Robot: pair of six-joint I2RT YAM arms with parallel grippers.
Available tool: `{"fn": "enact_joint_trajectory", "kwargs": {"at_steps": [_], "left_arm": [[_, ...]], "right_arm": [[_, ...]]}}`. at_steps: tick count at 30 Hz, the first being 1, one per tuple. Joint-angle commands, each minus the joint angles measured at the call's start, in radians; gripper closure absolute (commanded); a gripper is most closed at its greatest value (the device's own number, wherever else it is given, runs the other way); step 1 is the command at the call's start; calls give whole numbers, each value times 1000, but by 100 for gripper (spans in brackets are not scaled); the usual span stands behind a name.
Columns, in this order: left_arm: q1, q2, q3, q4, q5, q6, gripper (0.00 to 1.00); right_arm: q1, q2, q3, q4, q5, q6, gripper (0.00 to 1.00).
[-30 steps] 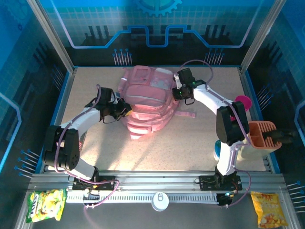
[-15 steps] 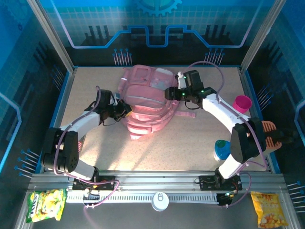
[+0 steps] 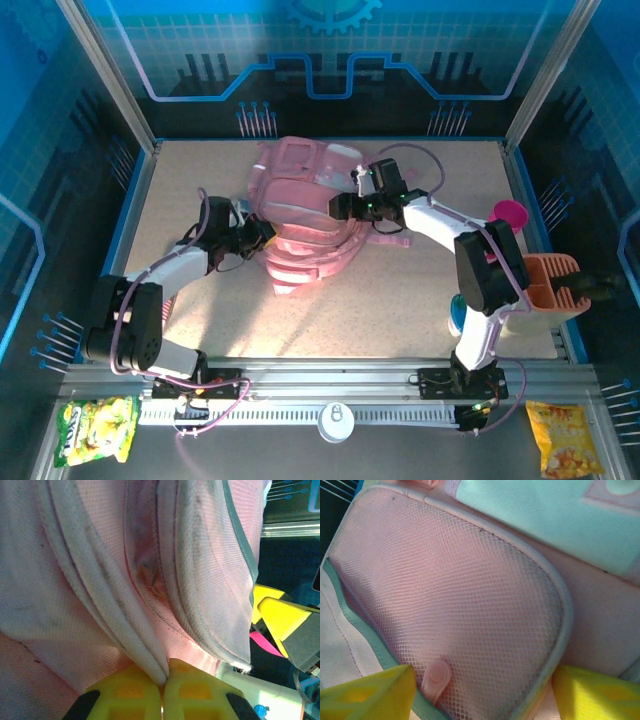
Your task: Pack the student bag
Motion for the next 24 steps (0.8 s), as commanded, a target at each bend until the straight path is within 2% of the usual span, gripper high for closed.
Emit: {"fn": "enact_joint_trajectory", "kwargs": {"at_steps": [1, 5, 11, 15, 18, 24], "left_arm": [[-15, -51, -28, 50, 55, -7, 100], [-15, -66, -37, 53, 41, -11, 100], [-16, -70, -40, 65, 19, -31, 100], [-16, -72, -40, 65, 10, -36, 100], [-16, -76, -40, 63, 7, -37, 100], [-16, -80, -41, 60, 12, -43, 100]], "right_arm": [[8, -1, -19, 83, -103, -9, 28], [6, -74, -138, 170, -211, -42, 30], [7, -198, -281, 173, -262, -94, 32], [-8, -270, -331, 181, -136, -79, 30], [-46, -270, -323, 203, -49, -23, 27], [-73, -156, -196, 194, -95, -10, 25]]}}
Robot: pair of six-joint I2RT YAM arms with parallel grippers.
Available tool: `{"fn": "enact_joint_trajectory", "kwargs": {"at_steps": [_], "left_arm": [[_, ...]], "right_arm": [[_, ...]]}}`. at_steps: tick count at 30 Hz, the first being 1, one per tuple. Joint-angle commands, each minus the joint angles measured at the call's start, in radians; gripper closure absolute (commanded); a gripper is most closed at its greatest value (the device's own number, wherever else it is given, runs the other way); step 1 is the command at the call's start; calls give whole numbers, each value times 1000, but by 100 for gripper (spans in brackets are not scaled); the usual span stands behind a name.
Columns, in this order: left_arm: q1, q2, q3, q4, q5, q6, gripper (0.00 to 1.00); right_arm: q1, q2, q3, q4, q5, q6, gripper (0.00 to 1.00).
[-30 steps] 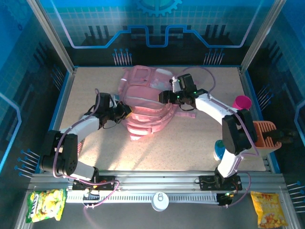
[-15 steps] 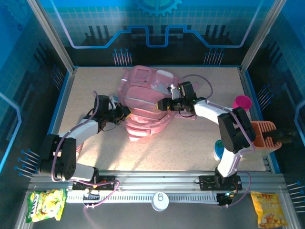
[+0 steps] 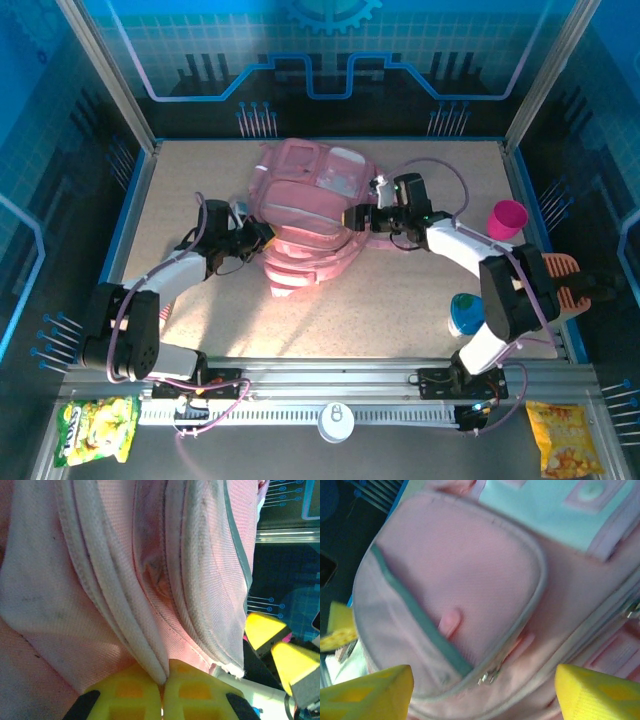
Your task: Pack the student bag
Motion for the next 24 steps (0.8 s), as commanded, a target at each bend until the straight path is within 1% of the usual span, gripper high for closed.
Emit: {"fn": "enact_joint_trajectory", "kwargs": {"at_steps": [1, 8, 12, 15, 18, 22, 24], "left_arm": [[-11, -35, -5, 46, 32, 2, 100], [-11, -37, -3, 47, 38, -2, 100], [-11, -27, 4, 51, 45, -5, 100], [-11, -26, 5, 56, 48, -12, 100], [-11, -27, 9, 53, 49, -13, 100], [-11, -29, 19, 47, 52, -10, 100], [-11, -29, 24, 42, 53, -7, 100]], "right_arm": [[-4, 76, 98, 1, -21, 3, 24], [3, 174, 187, -18, -115, -29, 23], [21, 217, 243, -105, -127, -84, 23], [35, 210, 247, -177, -126, -150, 23], [37, 182, 214, -249, -114, -213, 23], [42, 141, 165, -339, -138, -305, 23], [43, 112, 139, -350, -149, -328, 24]]}}
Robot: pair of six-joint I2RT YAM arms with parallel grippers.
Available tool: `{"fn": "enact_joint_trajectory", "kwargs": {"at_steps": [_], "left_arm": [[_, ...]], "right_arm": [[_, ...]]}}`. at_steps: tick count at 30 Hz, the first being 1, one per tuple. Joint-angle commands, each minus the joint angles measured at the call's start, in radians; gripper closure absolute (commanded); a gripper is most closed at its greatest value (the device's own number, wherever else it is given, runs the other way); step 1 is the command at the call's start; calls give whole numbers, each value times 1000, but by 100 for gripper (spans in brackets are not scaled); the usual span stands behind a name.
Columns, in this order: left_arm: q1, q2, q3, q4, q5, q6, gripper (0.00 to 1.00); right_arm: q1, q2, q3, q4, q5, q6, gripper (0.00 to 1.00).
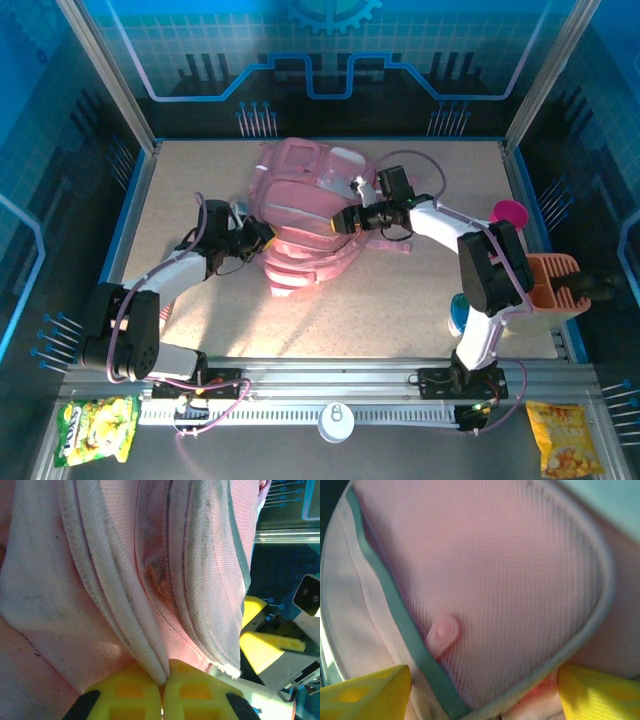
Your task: Pack the student bag
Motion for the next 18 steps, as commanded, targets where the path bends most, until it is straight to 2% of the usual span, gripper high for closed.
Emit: {"fn": "enact_joint_trajectory", "kwargs": {"at_steps": [1, 5, 12, 18], "left_arm": [[-11, -28, 27, 42, 51, -2, 100], [-11, -28, 34, 38, 51, 0, 100], [-11, -39, 34, 30, 54, 3, 100], [-11, -44, 34, 30, 53, 2, 100]], "right_arm": [[13, -76, -55, -117, -56, -92, 25], [17, -134, -95, -93, -77, -112, 28], [18, -163, -113, -57, 99, -129, 37], [35, -164, -123, -27, 126, -227, 46]]}}
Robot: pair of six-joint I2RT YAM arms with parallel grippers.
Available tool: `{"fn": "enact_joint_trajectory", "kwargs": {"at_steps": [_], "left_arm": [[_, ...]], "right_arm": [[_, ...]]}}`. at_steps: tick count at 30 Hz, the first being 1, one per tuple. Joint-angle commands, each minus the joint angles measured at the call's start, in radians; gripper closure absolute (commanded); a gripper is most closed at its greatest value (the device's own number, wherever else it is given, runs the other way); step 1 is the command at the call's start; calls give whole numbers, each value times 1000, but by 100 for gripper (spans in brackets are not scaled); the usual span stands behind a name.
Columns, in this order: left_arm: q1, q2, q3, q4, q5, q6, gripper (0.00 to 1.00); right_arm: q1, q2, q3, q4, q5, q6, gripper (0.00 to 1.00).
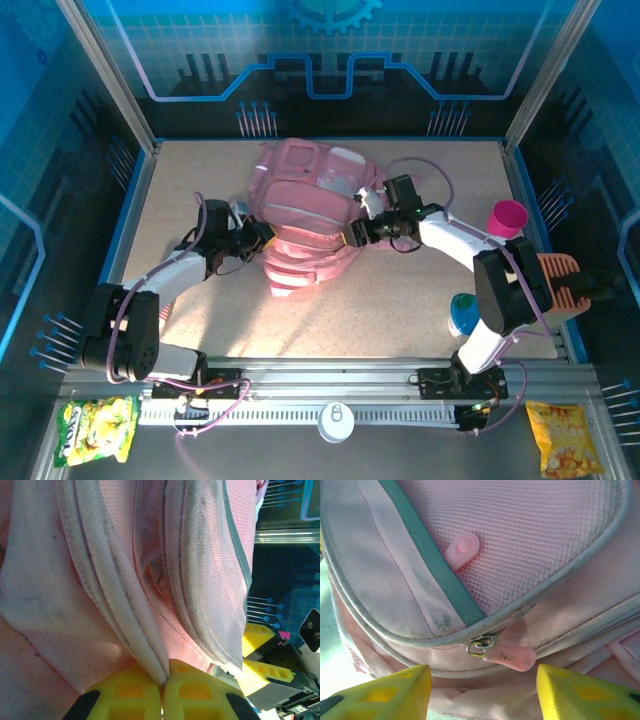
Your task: Pack the student bag
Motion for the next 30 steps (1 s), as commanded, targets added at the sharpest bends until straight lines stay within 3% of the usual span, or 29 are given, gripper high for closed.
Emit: {"fn": "enact_joint_trajectory", "kwargs": {"at_steps": [1, 12, 18, 20, 30], "left_arm": [[-11, -40, 33, 31, 55, 1, 100], [-11, -40, 33, 33, 58, -3, 100], [-11, -32, 33, 47, 60, -15, 100], [-12, -26, 33, 59, 57, -24, 100], [-83, 17, 30, 156, -70, -123, 100]], "right_arm": [[28, -17, -3, 8, 38, -104, 47], [48, 77, 84, -35, 118, -197, 56], [53, 70, 92, -69, 122, -197, 85], [66, 52, 91, -97, 134, -185, 89], [190, -26, 111, -197, 154, -44, 90]]}}
